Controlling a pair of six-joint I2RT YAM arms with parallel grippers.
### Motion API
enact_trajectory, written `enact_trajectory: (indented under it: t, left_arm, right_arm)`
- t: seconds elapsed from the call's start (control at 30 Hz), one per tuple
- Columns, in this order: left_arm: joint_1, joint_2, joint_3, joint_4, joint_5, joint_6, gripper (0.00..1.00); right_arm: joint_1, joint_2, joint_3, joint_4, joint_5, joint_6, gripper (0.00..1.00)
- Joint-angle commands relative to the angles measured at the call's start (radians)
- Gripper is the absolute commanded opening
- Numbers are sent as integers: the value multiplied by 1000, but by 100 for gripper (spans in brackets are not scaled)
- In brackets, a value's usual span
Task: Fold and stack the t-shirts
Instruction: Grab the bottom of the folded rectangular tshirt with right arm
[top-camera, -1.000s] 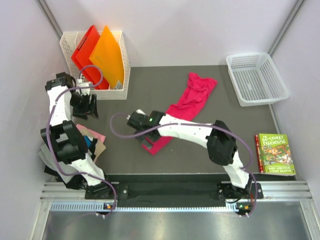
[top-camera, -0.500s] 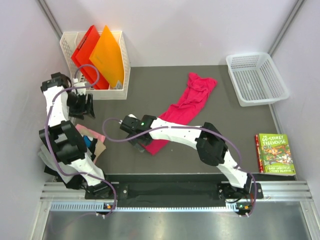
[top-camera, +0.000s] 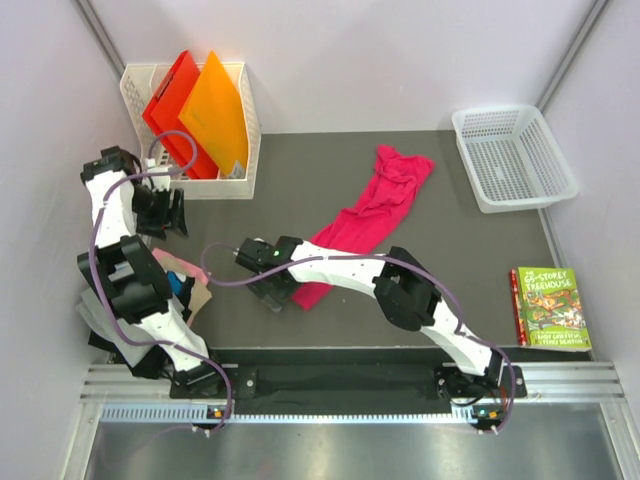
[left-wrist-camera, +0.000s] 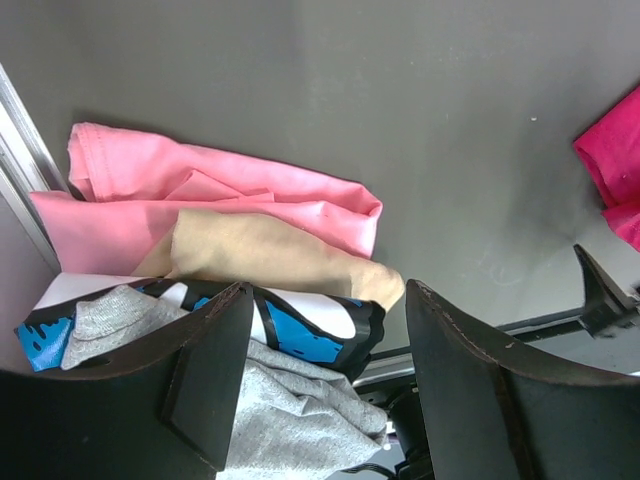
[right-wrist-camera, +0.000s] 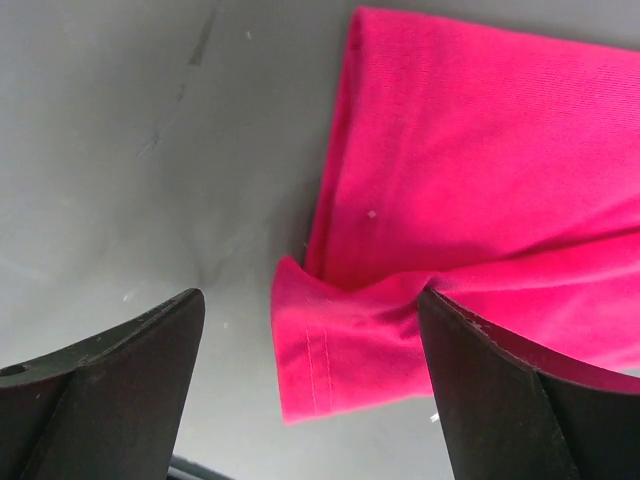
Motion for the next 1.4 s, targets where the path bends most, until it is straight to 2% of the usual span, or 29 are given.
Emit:
enact_trajectory:
  t: [0.0,0.37,0.47,0.67,0.7,0.8,0.87,0.97,1.0,1.1,1.23,1.37]
  left_arm:
    - [10,6,40,-12,16,25,68]
    - [22,9,28,-13,14,37,68]
    - [25,10,28,-12,13,38,68]
    - [31,14,28,-10,8,40,68]
    - [33,17,29,-9,5,40,68]
    - [34,20,28,-9,6,40,68]
    - [34,23,29,-4,6,38,68]
    - [34,29,29,-3,12,34,68]
    - [36,30,31,-3,13,32,68]
    - [36,35,34,-3,22,29,68]
    - [34,46,48,-6,23,22,68]
    - [34,55,68,-12,31,14,68]
  right_arm:
    - [-24,25,13,42,-34,20,87]
    - [-127,67,8,62,-63,-3,82]
    - [-138,77,5,65,-82,-7,78]
    - [-139,103,-5,69,-134,5,58]
    - [-136,103,-9,72,-151,6,51]
    - [-124,100,-27,79,-172,23,38]
    - [-116,102,-25,68,-181,32,34]
    - [-98,108,-10,47,-197,48,19]
    - [-90,107,-4,31,-206,54,11]
    - [-69,85,39,5,-223,63,1]
    - [-24,42,122,-44,-322,51,0]
    - [29,-25,122,-56,-441,40,0]
